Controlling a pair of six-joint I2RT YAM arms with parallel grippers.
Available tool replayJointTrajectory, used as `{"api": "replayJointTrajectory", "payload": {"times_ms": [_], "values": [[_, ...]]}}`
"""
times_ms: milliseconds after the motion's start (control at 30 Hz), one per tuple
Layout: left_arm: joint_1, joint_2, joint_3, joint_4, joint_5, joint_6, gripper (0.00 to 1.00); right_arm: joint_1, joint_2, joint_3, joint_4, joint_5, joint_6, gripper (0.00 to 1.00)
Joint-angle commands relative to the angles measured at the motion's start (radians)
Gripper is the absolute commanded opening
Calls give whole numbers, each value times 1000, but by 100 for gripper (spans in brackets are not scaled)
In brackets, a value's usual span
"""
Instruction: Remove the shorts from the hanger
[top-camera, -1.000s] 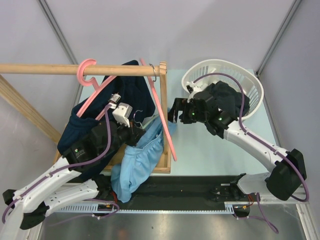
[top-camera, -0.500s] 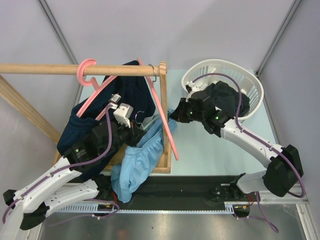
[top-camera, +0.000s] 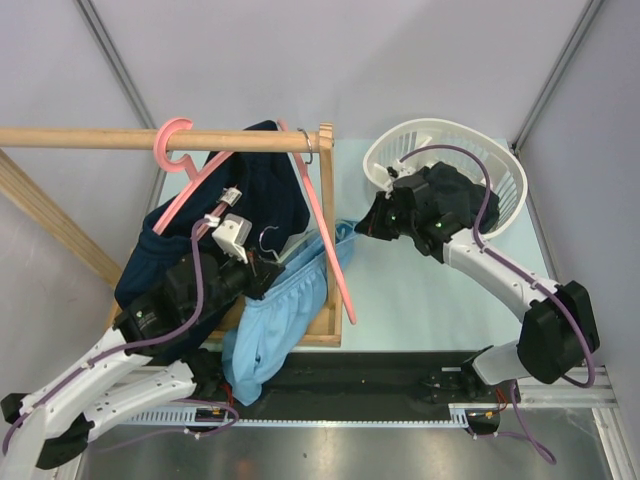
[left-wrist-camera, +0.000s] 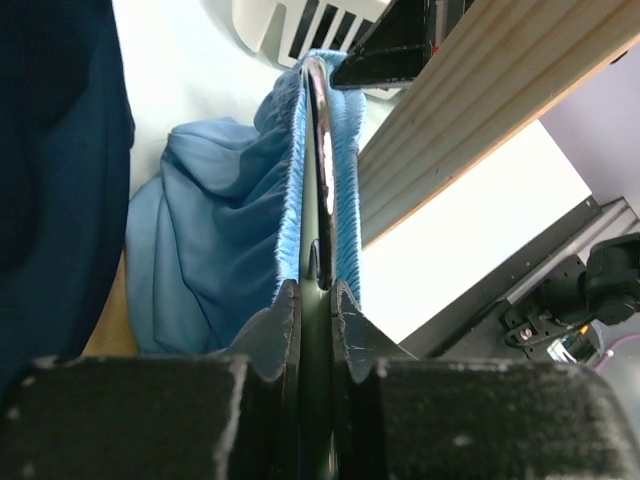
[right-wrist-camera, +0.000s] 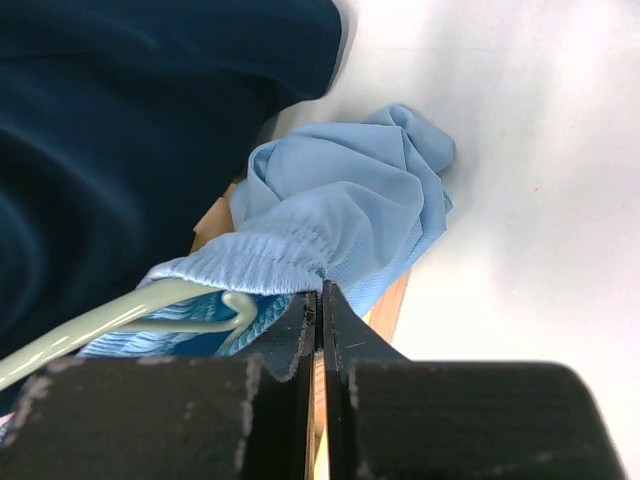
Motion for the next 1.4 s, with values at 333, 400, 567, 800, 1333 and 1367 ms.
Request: {"api": "replayJointTrajectory", "payload": {"times_ms": [333, 400, 567, 800, 1333, 1367], "values": [[-2, -120, -9, 155, -62, 32, 0, -161, -16, -42, -17, 61, -66, 0], [-2, -118, -3, 159, -61, 40, 0, -156, -28, -42, -3, 35, -75, 0], [-2, -131, -61, 280, -70, 34, 0, -93, -18, -42, 48, -44, -87, 0], [-2, -85, -145, 530, -180, 25, 0, -33, -10, -40, 137, -171, -12, 0], [-2, 55, -189, 932, -375, 298, 0, -66, -41, -23, 309, -294, 115, 0], [-2, 63, -157, 859, -392, 275, 0, -79, -44, -16, 304, -294, 120, 0]]}}
